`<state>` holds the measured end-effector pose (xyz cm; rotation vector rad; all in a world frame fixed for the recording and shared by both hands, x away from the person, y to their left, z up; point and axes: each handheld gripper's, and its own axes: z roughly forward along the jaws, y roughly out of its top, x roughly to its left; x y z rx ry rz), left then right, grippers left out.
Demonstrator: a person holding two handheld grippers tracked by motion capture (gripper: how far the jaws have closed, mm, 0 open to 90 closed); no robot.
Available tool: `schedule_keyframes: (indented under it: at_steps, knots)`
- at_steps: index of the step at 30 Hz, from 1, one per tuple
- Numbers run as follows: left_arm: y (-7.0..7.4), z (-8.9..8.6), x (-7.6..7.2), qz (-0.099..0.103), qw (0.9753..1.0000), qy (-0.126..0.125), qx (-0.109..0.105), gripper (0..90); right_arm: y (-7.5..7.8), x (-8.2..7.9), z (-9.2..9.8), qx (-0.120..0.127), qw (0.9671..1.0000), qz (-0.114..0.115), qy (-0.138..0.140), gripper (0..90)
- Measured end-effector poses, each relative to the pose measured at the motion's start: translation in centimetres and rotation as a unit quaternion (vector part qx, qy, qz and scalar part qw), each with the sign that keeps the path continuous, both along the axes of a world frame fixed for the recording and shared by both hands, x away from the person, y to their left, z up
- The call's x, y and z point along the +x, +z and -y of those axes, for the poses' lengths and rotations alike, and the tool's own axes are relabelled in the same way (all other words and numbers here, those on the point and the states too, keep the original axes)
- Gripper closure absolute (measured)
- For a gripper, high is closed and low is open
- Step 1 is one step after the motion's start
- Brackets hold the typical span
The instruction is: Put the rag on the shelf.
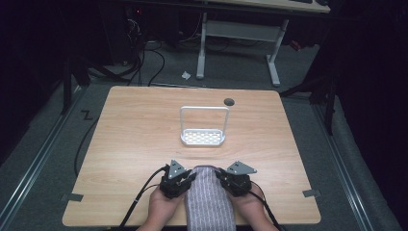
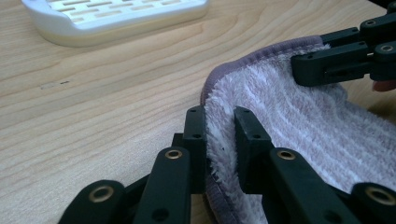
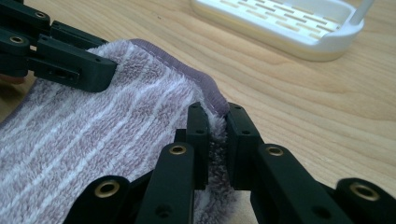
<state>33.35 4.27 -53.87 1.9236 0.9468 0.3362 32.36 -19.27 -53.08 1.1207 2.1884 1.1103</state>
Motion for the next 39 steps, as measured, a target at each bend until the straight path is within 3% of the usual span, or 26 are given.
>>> schedule_keyframes:
  at_steps: [8,19,23,26,33,39]
  knots:
    - [0.4,0.0,-0.9,0.037,0.9988,0.028,-0.013,76.6,0.3,-0.7,-0.5,0.0,0.9994,0.031,-0.017,81.9]
    - [1.7,0.3,-1.4,0.085,0.9937,0.062,-0.039,77.7,1.7,-1.4,-0.3,0.029,0.9949,0.093,-0.028,83.0]
    - [3.1,0.4,-1.3,0.11,0.991,0.065,-0.038,77.7,2.9,-1.4,-0.2,0.039,0.9914,0.121,-0.031,83.0]
    - [4.2,0.4,-1.0,0.119,0.9891,0.07,-0.051,77.9,3.9,-1.3,-0.1,0.044,0.9893,0.135,-0.031,83.0]
    - [7.0,0.5,-0.6,0.15,0.9841,0.075,-0.06,77.9,6.7,-1.2,-0.2,0.063,0.9822,0.173,-0.036,82.9]
    - [9.5,0.7,-0.3,0.18,0.9786,0.074,-0.065,78.1,9.1,-0.9,-0.1,0.071,0.9762,0.202,-0.038,82.9]
